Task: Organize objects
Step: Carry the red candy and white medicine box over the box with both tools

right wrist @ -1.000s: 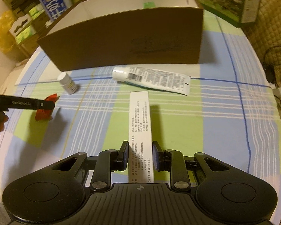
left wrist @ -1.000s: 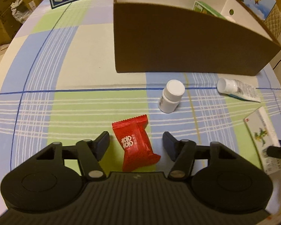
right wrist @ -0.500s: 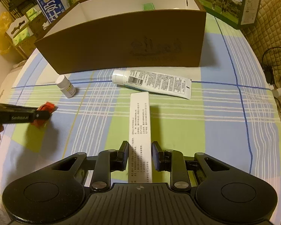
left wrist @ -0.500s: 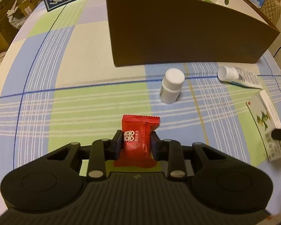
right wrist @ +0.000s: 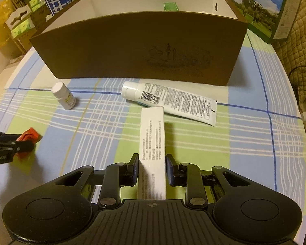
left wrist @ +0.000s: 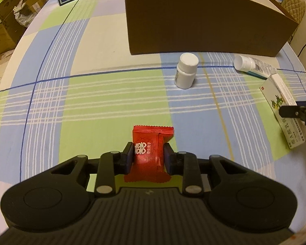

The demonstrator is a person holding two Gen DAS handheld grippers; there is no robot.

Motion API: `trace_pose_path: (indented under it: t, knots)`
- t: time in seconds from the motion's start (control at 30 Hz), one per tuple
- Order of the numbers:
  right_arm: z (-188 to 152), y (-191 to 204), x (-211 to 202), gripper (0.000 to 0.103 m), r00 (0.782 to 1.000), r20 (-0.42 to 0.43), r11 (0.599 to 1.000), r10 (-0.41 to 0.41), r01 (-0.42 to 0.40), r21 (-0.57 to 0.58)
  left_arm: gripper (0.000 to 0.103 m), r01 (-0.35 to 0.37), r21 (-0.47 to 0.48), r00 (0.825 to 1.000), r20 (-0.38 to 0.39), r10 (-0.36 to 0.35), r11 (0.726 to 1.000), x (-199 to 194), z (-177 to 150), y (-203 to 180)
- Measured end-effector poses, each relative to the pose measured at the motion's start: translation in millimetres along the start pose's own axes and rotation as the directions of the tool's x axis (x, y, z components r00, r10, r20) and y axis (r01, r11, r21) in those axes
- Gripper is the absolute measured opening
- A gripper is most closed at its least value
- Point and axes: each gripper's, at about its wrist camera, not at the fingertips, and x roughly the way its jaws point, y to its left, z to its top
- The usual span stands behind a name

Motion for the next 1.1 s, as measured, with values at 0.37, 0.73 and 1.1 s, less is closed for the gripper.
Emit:
trace_pose_path:
  t: [0.37,0.73,1.1]
  knots:
    - [-7,10,-6,0.023,1.0,0.007,0.999,0.007,-0.007,-0.053,0.025,-0.021,-0.024,1.0,-0.005,0.021,0.999,-8,-13,4]
    - [-11,20,-37,0.023,0.997,0.053,0.997,0.048,-0.044,-0.07,0.025,-0.029,-0.039,1.0,0.01,0.029,0.999,-21,-23,5]
    - [-8,30,-68,0.023,0.989,0.112,0.992,0.098,-0.089,-0.088,0.025,-0.027,-0.055,0.998,0.052,0.029,0.998,-41,-23,9]
